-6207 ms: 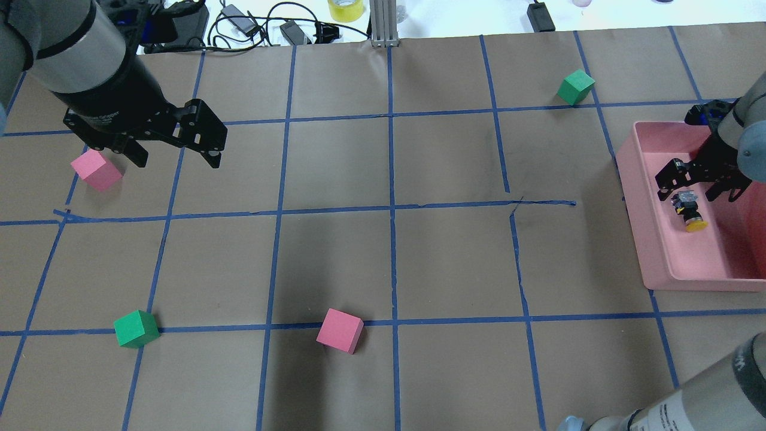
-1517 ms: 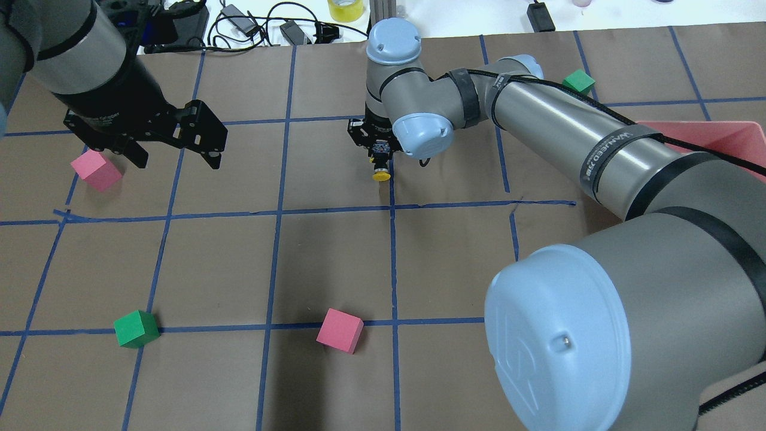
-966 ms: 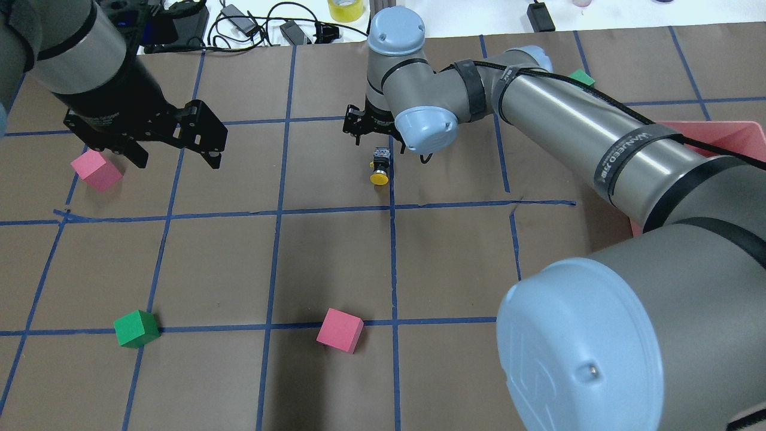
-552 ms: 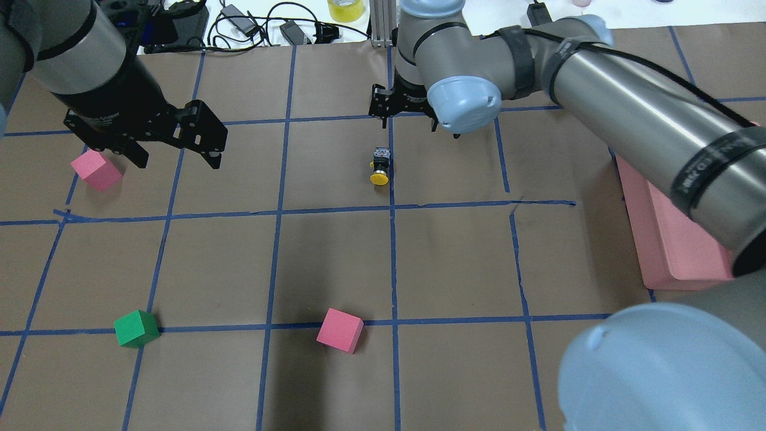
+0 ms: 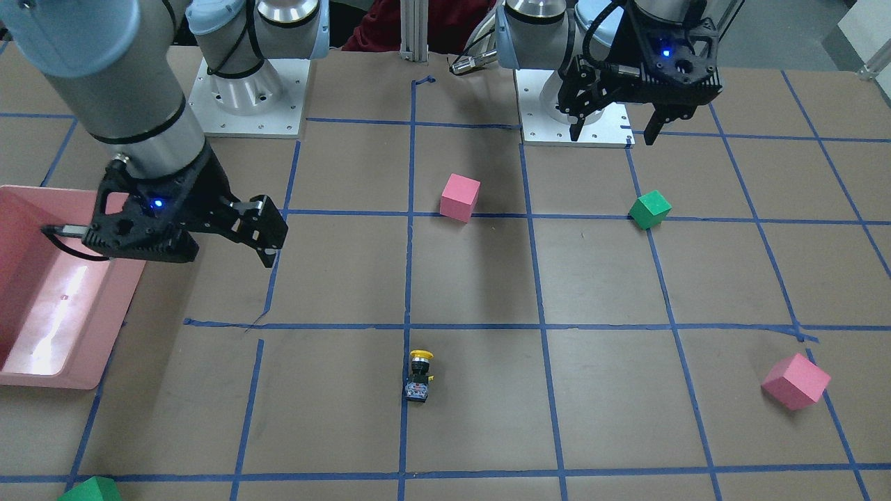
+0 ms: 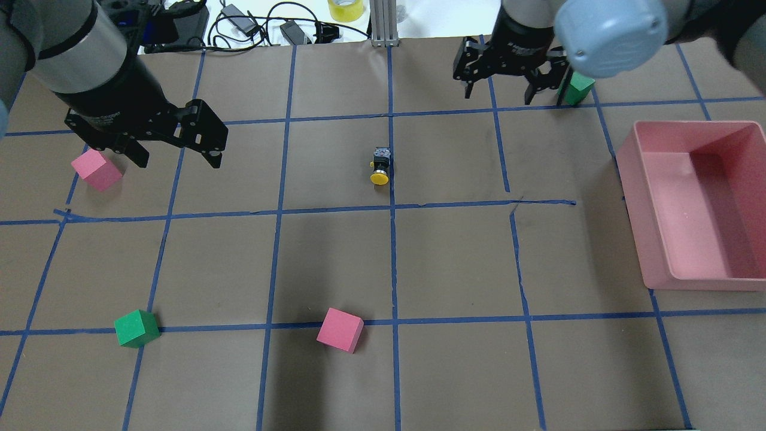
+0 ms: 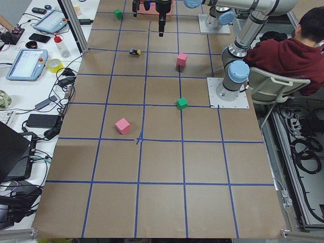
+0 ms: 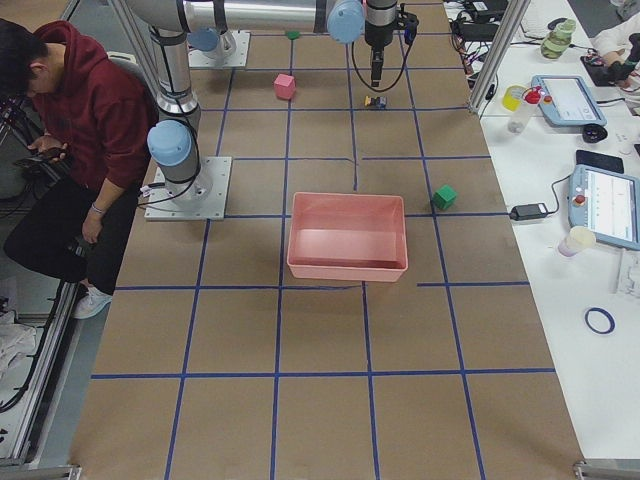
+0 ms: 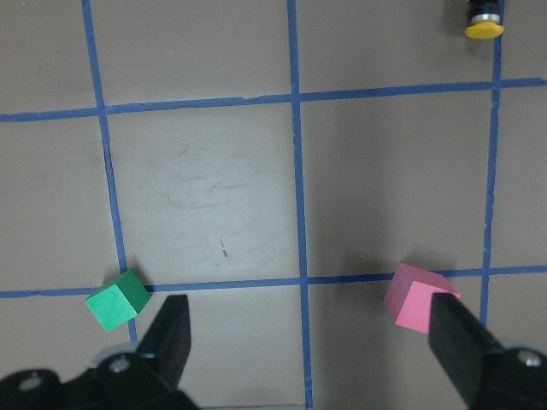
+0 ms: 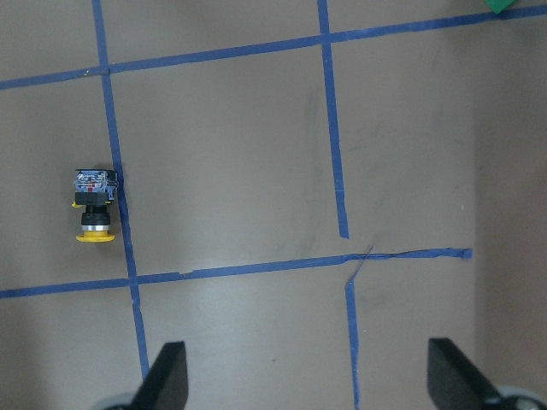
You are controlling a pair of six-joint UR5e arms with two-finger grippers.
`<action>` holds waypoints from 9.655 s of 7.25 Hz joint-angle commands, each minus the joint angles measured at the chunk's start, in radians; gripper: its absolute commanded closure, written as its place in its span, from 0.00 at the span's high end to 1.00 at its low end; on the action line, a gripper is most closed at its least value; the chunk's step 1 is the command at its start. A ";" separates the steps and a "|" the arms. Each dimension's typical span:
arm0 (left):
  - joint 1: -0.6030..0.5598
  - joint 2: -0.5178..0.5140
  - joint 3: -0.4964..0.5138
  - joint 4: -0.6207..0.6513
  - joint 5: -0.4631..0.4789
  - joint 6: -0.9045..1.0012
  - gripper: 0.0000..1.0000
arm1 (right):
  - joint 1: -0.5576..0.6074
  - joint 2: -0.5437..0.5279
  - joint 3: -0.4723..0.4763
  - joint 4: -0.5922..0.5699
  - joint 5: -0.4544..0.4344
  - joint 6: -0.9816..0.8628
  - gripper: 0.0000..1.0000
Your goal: Align button upright
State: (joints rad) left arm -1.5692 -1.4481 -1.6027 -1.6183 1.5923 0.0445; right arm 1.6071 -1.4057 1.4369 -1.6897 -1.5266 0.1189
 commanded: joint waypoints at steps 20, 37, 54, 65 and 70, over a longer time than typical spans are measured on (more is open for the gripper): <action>-0.150 -0.176 -0.495 1.174 -0.038 -0.247 1.00 | -0.015 -0.114 0.074 0.194 -0.099 -0.081 1.00; -0.411 -0.847 -0.362 1.919 0.163 -0.405 0.73 | -0.015 -0.116 0.100 0.194 -0.084 -0.079 1.00; -0.226 -0.667 0.047 0.434 -0.449 -0.982 0.00 | -0.013 -0.116 0.108 0.185 -0.083 -0.079 1.00; -0.146 -0.594 0.144 0.276 -0.416 -0.849 1.00 | -0.013 -0.114 0.108 0.183 -0.083 -0.079 1.00; -0.106 -0.211 0.142 0.025 0.032 -0.026 1.00 | -0.013 -0.114 0.108 0.183 -0.083 -0.079 1.00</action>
State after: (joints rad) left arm -1.6943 -1.7348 -1.4568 -1.5842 1.5720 -0.1623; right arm 1.5934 -1.5204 1.5447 -1.5064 -1.6092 0.0393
